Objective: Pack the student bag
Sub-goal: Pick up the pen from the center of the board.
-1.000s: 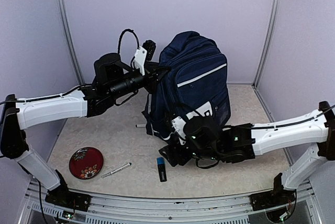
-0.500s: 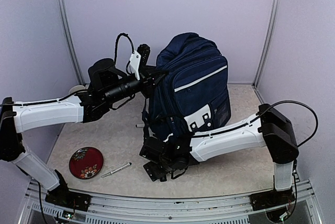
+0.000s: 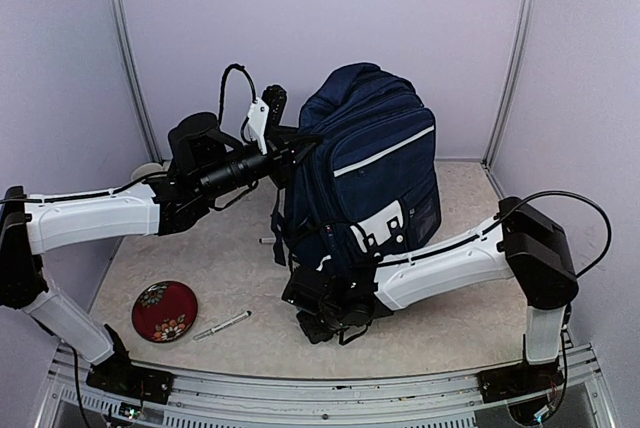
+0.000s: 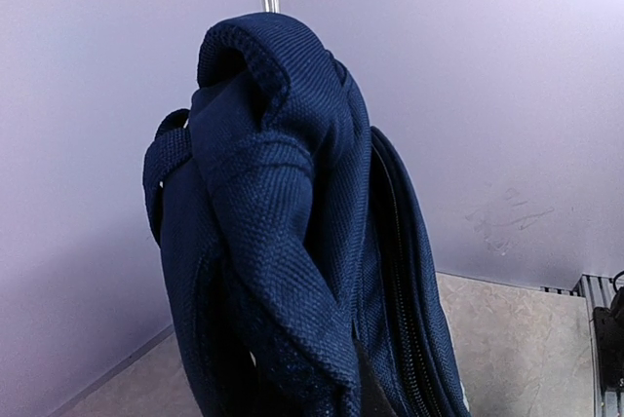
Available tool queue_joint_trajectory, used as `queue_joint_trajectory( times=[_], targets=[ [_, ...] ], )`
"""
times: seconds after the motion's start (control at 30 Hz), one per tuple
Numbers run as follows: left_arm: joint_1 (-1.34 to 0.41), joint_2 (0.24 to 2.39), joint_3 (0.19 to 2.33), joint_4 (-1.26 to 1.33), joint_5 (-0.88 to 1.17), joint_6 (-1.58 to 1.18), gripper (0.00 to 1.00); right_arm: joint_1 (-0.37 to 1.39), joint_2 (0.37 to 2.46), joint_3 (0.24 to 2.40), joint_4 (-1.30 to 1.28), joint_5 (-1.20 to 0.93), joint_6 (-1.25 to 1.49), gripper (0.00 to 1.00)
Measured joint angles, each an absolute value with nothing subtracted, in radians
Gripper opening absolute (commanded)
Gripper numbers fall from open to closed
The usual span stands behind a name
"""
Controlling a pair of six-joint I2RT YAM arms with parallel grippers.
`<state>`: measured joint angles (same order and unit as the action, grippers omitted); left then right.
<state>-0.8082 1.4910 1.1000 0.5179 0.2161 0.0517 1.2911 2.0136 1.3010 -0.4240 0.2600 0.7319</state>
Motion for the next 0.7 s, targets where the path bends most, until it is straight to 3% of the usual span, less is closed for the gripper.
queue_joint_trajectory(
  times=[0.13, 0.4, 0.6, 0.7],
  targets=[
    [-0.808, 1.491, 1.1, 0.518, 0.218, 0.052, 0.0, 1.282, 2.0, 1.283, -0.409, 0.246, 0.722, 0.19],
    [-0.809, 1.491, 1.1, 0.518, 0.225, 0.053, 0.0, 1.273, 1.95, 1.221, -0.374, 0.174, 0.632, 0.14],
    [-0.809, 1.491, 1.1, 0.517, 0.228, 0.062, 0.0, 1.273, 1.783, 1.077, -0.295, 0.054, 0.481, 0.12],
    [-0.809, 1.491, 1.1, 0.516, 0.231, 0.065, 0.0, 1.274, 1.586, 1.01, -0.208, -0.025, 0.381, 0.11]
  ],
)
